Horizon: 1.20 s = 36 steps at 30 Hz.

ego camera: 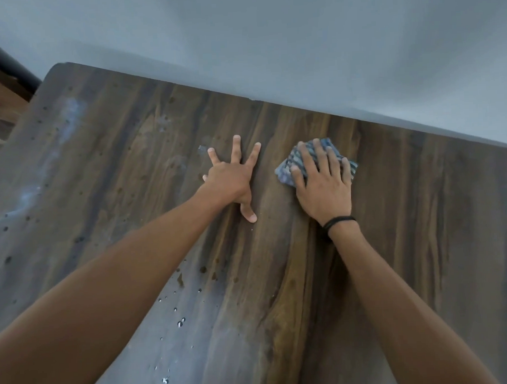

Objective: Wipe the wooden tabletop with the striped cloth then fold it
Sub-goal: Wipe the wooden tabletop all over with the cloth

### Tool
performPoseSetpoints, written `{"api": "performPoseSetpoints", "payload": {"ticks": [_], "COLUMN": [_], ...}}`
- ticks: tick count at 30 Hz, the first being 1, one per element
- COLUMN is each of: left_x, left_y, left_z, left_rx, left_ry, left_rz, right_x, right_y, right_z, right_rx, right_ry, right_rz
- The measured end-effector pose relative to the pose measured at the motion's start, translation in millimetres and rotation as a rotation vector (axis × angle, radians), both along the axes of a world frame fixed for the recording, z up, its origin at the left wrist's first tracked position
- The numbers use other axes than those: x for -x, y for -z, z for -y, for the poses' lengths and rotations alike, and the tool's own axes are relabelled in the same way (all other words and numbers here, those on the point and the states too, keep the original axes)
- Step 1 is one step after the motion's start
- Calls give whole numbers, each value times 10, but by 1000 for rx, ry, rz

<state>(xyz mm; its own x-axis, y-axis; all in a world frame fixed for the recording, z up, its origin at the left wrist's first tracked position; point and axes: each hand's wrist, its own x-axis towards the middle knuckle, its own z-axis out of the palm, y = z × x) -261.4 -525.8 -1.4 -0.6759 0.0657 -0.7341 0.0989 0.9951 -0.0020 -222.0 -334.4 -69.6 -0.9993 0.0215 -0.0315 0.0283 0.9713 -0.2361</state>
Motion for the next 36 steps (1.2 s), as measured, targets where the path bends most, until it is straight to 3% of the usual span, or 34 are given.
{"api": "performPoseSetpoints", "payload": {"ticks": [2,6,9,13,14,17,18,22,26,30,33,36], "left_x": [-13,11,6,250,337,478,484,490,482,494,472,482], "left_y": [6,3,28,-50,-60,-21,-3,26,77,79,57,55], "left_z": [8,34,58,199,255,398,406,406,444,466,453,466], "left_rx": [0,-31,-22,-110,-131,-96,-84,-102,-124,-137,-128,-131], "left_ry": [8,19,55,-9,-41,-77,-68,-64,-48,-44,-43,-44], "left_rz": [-1,7,16,10,2,4,7,-2,-36,-54,-55,-58], "right_x": [-38,174,0,128,158,137,175,636,782,905,858,862], "right_y": [0,-30,-4,-65,-64,-96,-115,-129,-117,-156,-139,-155], "right_z": [-99,-20,42,-40,32,24,-66,17,172,182,171,137], "right_rx": [15,61,15,46,38,16,26,63,41,59,36,64], "right_ry": [-106,211,-34,216,198,-92,-99,194,-70,82,-67,88], "right_rz": [7,31,26,46,75,106,115,104,134,126,145,113]}}
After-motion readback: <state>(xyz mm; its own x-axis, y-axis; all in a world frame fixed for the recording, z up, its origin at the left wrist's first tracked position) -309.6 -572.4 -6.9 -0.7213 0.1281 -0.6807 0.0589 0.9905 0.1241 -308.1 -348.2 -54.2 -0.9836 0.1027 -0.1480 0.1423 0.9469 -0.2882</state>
